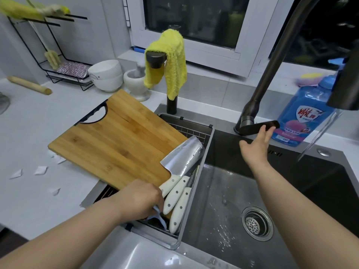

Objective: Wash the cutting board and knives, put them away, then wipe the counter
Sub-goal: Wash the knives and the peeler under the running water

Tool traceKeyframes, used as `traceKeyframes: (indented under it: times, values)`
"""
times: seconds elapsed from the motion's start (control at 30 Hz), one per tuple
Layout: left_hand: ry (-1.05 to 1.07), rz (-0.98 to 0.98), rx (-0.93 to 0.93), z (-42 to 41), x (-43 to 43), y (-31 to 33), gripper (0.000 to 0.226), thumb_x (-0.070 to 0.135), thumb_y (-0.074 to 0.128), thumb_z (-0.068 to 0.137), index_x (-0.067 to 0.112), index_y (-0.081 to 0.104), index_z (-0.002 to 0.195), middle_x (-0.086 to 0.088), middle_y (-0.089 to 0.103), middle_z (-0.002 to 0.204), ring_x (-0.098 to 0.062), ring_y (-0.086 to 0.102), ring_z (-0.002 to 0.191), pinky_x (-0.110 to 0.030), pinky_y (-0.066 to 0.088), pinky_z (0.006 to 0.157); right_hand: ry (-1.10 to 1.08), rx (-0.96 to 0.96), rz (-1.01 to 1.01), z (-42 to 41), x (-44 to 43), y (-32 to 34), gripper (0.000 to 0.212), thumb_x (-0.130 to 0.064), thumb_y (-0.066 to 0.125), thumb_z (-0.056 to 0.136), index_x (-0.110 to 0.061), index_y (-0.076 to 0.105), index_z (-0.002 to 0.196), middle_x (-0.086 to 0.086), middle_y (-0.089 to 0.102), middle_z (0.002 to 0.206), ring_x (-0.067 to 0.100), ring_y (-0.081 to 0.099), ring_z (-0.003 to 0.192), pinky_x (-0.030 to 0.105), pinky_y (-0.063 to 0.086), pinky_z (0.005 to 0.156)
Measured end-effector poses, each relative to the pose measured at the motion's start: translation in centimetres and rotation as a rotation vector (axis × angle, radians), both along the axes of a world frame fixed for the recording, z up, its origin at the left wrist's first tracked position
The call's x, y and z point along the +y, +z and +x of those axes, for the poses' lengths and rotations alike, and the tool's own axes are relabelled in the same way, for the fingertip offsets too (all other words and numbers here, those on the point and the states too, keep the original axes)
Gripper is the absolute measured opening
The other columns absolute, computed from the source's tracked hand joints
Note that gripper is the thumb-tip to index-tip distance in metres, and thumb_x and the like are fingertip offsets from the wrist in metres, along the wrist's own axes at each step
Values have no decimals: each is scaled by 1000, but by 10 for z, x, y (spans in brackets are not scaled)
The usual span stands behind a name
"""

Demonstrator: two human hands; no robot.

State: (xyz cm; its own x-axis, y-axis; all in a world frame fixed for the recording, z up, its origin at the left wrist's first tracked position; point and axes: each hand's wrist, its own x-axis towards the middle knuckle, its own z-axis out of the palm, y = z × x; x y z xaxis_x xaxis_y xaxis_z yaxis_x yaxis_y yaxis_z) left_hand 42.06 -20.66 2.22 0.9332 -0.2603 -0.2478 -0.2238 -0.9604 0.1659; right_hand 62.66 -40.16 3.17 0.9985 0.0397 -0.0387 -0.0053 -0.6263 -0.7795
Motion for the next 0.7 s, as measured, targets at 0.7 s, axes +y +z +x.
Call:
traceKeyframes:
  times: [0.7]
  values:
    - [298,-253,-22,37,-2,-41,34,44,50,89,32,54,121,15,55,124,-4,53,108,-19,42,87,43,-8,-24,7,-6,-1,79,-5,52,90,-18,0,149,-2,-24,154,22,5,145,34,21,114]
